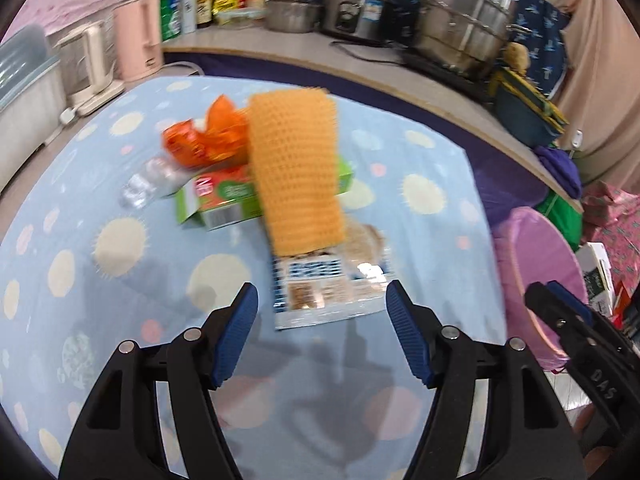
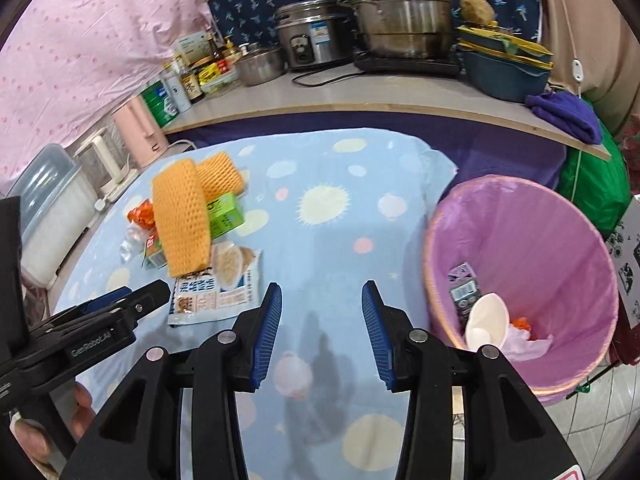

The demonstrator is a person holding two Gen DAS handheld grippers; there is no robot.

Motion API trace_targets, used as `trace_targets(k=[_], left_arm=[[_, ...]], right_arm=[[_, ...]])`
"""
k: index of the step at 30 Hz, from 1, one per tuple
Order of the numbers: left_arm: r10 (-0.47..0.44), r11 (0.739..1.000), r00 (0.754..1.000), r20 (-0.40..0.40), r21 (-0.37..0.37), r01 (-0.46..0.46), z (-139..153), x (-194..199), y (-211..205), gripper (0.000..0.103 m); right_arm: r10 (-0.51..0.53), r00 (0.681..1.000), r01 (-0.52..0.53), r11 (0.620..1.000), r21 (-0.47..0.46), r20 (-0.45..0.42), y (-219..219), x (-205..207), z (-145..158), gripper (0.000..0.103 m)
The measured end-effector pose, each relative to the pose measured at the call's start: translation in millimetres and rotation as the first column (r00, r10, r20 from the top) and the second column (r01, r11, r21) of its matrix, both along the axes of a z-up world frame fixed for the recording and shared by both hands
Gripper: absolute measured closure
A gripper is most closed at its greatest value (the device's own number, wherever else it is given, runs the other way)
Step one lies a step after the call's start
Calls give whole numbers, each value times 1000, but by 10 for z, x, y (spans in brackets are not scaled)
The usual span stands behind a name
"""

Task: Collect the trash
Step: 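Move both open tools back over the trash on the table, then grasp the oat cereal packet with the left tool while the right tool grasps an orange foam net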

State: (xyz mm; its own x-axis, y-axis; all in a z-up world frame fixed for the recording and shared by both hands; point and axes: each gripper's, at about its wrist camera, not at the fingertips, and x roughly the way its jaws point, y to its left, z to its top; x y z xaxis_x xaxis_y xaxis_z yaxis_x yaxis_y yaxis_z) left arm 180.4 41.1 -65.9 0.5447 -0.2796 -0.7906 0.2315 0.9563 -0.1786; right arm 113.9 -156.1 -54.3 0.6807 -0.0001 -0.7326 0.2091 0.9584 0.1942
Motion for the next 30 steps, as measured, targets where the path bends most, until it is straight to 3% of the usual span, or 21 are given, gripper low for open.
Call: trace_targets(k=[5, 13, 22, 24, 30], left_arm=[[33, 999, 997, -64, -33, -36, -224, 124, 210, 40], [20, 998, 996, -91, -51, -24, -406, 251, 197, 43], [-12, 998, 993, -114, -58, 5, -527, 291, 116, 75], [-29, 997, 992, -126, -76, 20, -532, 295, 125, 89], [-66, 994, 989, -130, -95, 54, -461, 199, 226, 95]], right_arm=[[31, 999, -31, 1000, 3, -20, 198, 83, -80, 62], [50, 998, -50, 999, 0, -46, 304, 119, -152, 62], [58, 997, -58, 998, -4, -60, 323, 167, -188, 62], [62, 996, -62, 998, -4, -63, 331, 180, -196, 62], [73, 995, -74, 997, -3, -68, 378, 209, -215, 62]])
